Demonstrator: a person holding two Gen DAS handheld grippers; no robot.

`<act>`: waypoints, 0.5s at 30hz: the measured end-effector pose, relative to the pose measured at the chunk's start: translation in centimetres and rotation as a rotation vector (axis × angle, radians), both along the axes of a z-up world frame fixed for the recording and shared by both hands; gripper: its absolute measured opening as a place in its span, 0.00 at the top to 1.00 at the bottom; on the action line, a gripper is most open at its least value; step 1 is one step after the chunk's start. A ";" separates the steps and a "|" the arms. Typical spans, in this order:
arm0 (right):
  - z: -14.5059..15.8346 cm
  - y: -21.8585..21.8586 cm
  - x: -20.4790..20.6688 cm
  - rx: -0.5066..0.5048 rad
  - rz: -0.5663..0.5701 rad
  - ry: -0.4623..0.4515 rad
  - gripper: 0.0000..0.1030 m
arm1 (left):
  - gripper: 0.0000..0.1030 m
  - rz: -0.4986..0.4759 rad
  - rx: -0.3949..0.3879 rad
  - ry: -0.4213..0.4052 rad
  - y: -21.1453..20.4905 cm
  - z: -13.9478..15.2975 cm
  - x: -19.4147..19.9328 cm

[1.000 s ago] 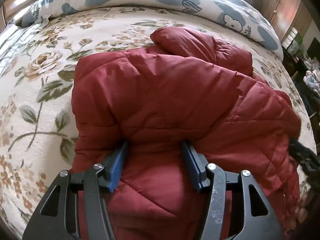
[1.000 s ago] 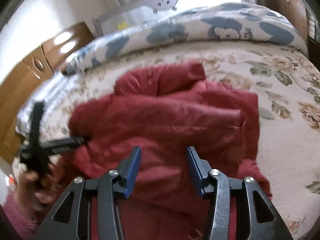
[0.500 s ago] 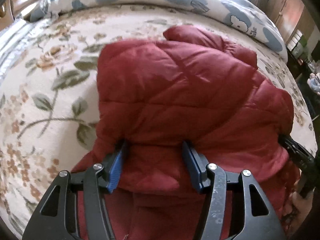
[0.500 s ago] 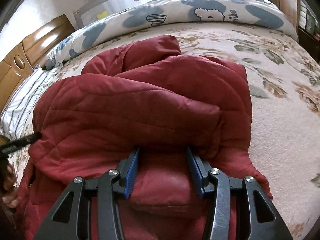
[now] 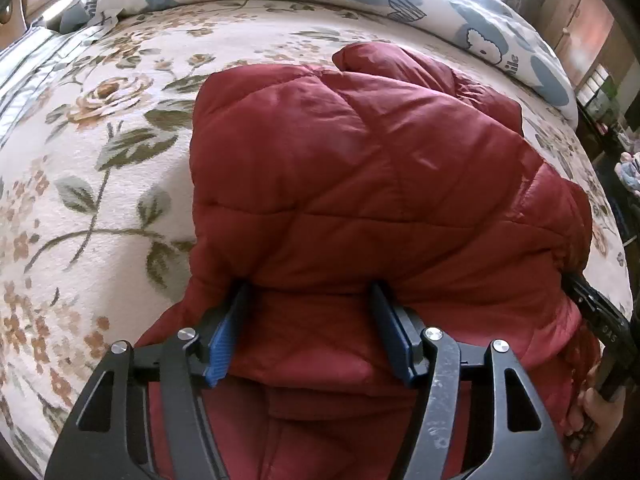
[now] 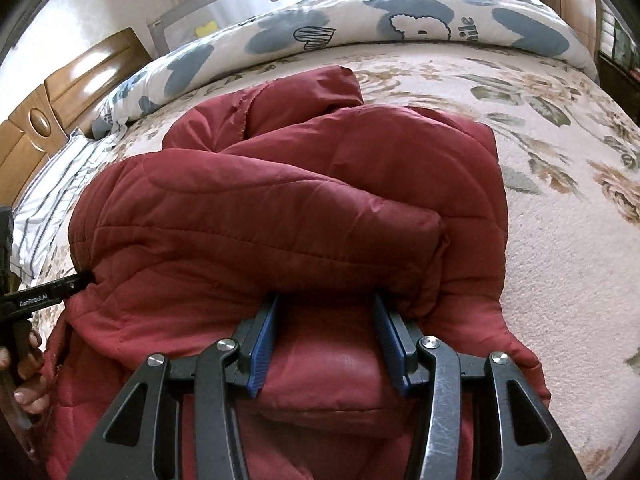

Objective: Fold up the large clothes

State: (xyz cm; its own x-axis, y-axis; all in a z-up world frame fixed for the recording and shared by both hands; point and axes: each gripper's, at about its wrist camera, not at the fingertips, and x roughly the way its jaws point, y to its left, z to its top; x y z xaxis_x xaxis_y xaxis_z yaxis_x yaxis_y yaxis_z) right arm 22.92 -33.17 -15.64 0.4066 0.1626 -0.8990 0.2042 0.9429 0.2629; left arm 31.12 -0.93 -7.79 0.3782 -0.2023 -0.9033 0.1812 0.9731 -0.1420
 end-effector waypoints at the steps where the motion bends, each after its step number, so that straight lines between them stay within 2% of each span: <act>1: 0.0 -0.1 0.0 0.006 -0.001 0.003 0.53 | 0.38 0.001 0.000 0.002 0.0 0.1 -0.1; 6: 0.7 -0.4 0.0 0.017 -0.026 0.014 0.53 | 0.27 0.014 -0.008 0.015 0.9 0.8 -0.6; 10: 2.2 -0.8 -0.7 0.044 -0.054 0.020 0.52 | 0.27 0.024 -0.027 0.007 2.0 1.9 -1.8; 15: 4.3 -1.7 -3.0 0.096 -0.088 0.005 0.39 | 0.27 0.049 -0.003 -0.006 3.0 2.9 -3.9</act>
